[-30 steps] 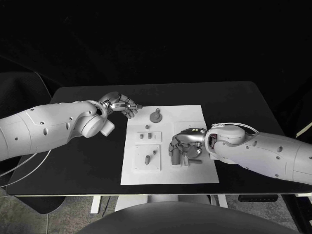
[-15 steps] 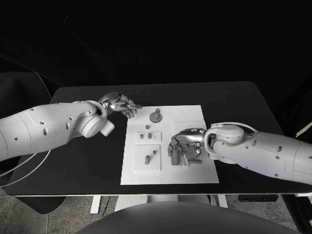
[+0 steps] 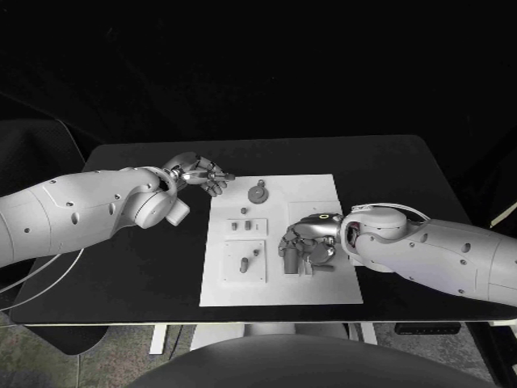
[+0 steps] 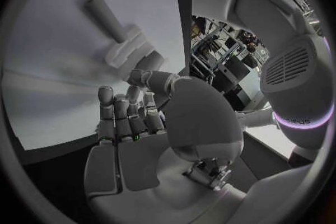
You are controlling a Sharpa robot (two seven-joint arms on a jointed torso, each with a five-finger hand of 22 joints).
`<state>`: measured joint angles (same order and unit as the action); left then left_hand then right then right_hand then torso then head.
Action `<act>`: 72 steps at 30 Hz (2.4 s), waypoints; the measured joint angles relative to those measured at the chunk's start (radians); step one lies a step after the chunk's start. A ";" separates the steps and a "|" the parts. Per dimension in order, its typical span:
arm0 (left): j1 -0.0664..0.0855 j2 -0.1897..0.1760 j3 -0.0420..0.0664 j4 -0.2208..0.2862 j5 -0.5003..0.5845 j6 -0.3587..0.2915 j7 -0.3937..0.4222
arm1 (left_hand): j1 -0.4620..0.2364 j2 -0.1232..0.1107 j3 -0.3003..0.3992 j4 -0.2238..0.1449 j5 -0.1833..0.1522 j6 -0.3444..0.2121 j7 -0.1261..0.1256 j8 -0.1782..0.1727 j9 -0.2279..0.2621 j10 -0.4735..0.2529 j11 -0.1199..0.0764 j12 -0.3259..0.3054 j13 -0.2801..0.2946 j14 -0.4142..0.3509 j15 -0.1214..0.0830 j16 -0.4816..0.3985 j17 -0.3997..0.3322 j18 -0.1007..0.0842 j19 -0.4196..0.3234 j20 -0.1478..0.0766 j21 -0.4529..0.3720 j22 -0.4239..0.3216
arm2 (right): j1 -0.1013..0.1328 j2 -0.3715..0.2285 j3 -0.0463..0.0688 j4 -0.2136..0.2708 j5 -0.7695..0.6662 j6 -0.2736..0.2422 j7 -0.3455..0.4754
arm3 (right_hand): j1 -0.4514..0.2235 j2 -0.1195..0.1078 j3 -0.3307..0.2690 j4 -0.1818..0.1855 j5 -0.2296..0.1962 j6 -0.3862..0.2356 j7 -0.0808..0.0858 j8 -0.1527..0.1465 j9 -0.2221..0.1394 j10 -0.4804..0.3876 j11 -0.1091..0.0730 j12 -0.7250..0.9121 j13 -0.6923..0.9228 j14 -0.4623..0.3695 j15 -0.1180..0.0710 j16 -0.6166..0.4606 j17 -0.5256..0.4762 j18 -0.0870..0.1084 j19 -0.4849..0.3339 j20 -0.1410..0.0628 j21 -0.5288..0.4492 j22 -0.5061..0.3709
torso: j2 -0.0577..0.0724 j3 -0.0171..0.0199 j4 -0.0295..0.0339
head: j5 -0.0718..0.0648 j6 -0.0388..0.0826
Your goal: Assemble the parts on the task board
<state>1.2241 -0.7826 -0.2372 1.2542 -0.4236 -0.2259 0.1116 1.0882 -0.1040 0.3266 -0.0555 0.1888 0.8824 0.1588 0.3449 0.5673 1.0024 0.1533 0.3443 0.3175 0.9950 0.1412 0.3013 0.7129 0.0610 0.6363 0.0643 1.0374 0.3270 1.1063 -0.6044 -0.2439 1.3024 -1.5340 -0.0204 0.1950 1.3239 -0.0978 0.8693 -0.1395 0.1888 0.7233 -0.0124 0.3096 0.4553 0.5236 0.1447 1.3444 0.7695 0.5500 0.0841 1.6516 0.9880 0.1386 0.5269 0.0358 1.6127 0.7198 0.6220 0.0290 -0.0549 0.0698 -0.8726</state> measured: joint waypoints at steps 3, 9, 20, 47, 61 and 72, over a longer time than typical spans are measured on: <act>0.000 0.001 0.000 -0.001 0.000 0.000 0.000 | 0.000 0.000 0.000 0.000 0.000 0.000 0.000 0.000 0.000 0.000 0.000 0.000 0.000 0.000 0.000 0.000 0.000 0.000 0.000 0.000 0.000 0.000 | -0.001 -0.001 -0.001 -0.001 -0.002 -0.001 -0.006 | 0.001 -0.004 -0.003 -0.002 0.000 -0.012 0.000 -0.004 -0.001 -0.006 0.001 -0.001 -0.001 0.000 0.000 0.000 0.000 0.000 -0.004 -0.004 0.000 0.000 | 0.000 0.0000 0.0000 | -0.001 0.000; 0.000 0.002 0.000 -0.001 0.000 0.000 0.000 | 0.000 0.000 0.000 0.000 0.000 0.000 0.000 0.000 0.000 0.000 0.000 0.000 0.000 0.000 0.000 0.000 0.000 0.000 0.000 0.000 0.000 0.000 | -0.002 -0.006 -0.001 0.000 -0.004 -0.006 -0.010 | -0.004 -0.009 -0.006 0.000 0.000 -0.052 -0.012 -0.012 -0.007 -0.014 0.000 -0.001 0.000 -0.009 0.002 0.000 0.000 0.000 -0.004 -0.004 0.000 -0.001 | 0.000 0.0003 0.0000 | -0.003 0.000; 0.000 0.002 0.000 -0.003 0.000 0.000 0.000 | 0.000 0.000 0.000 0.000 0.000 0.000 0.000 0.000 0.000 0.000 0.000 0.000 0.000 0.000 0.000 0.000 0.000 0.000 0.000 0.000 0.000 0.000 | -0.002 -0.034 -0.002 0.019 0.002 -0.053 0.000 | 0.000 -0.013 -0.006 0.000 0.000 -0.056 -0.010 -0.012 -0.008 -0.014 0.000 -0.001 0.000 -0.009 0.002 0.000 0.001 0.000 -0.004 -0.004 0.005 -0.001 | 0.000 0.0001 -0.0001 | -0.004 0.000; 0.000 -0.001 0.000 -0.001 -0.001 0.000 -0.001 | 0.000 0.000 0.000 0.000 0.000 0.000 0.000 0.000 0.000 0.000 0.000 0.000 0.000 0.000 0.000 0.000 0.000 0.000 0.000 0.000 0.000 0.001 | 0.014 -0.121 -0.002 0.075 0.312 -0.151 -0.061 | -0.170 -0.035 -0.251 0.021 0.000 0.017 0.170 0.070 0.043 0.080 -0.011 0.074 -0.014 0.084 -0.011 0.000 -0.012 0.003 0.110 -0.030 0.043 0.002 | 0.000 -0.0004 -0.0002 | -0.005 0.000; 0.000 -0.003 0.000 0.002 -0.001 0.000 -0.002 | 0.000 0.000 0.000 0.000 0.000 0.000 0.000 0.000 0.000 0.000 0.000 0.000 0.000 0.000 0.000 0.000 -0.001 0.000 0.000 0.000 0.000 0.000 | 0.042 -0.141 -0.002 0.216 0.551 -0.153 -0.405 | -0.464 -0.051 -0.471 0.094 0.000 0.155 0.168 0.096 0.075 0.289 -0.049 0.134 -0.058 0.294 -0.070 0.000 -0.046 0.025 0.302 -0.055 0.044 -0.006 | 0.000 -0.0005 -0.0011 | -0.005 0.005; 0.000 -0.002 0.000 0.003 -0.001 0.000 -0.004 | 0.000 0.000 0.000 0.000 0.000 0.000 0.000 0.000 0.000 0.000 0.000 0.000 0.000 0.000 0.000 0.000 -0.001 0.000 0.000 0.000 0.000 0.000 | 0.048 -0.066 -0.002 0.213 0.501 -0.085 -0.588 | -0.586 -0.067 -0.527 0.144 0.000 0.227 0.159 0.106 0.092 0.444 -0.100 0.169 -0.076 0.443 -0.135 0.006 -0.049 0.025 0.428 -0.076 0.045 0.016 | 0.000 -0.0012 0.0003 | -0.008 0.010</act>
<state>1.2241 -0.7844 -0.2371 1.2576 -0.4246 -0.2259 0.1079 1.0882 -0.1040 0.3266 -0.0555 0.1888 0.8824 0.1588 0.3448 0.5673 1.0024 0.1533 0.3443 0.3176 0.9950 0.1412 0.3013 0.7124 0.0610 0.6363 0.0643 1.0374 0.3273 1.1546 -0.6702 -0.2455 1.5152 -1.0328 -0.1054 -0.3934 0.7380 -0.1646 0.3423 0.0049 0.1890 0.9507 0.1464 0.4152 0.5477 0.9674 0.0446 1.5135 0.6932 0.9933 -0.0511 1.6575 0.9389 0.1640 0.9550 -0.0406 1.6573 0.7356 0.6220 0.0279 -0.0546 0.0620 -0.8624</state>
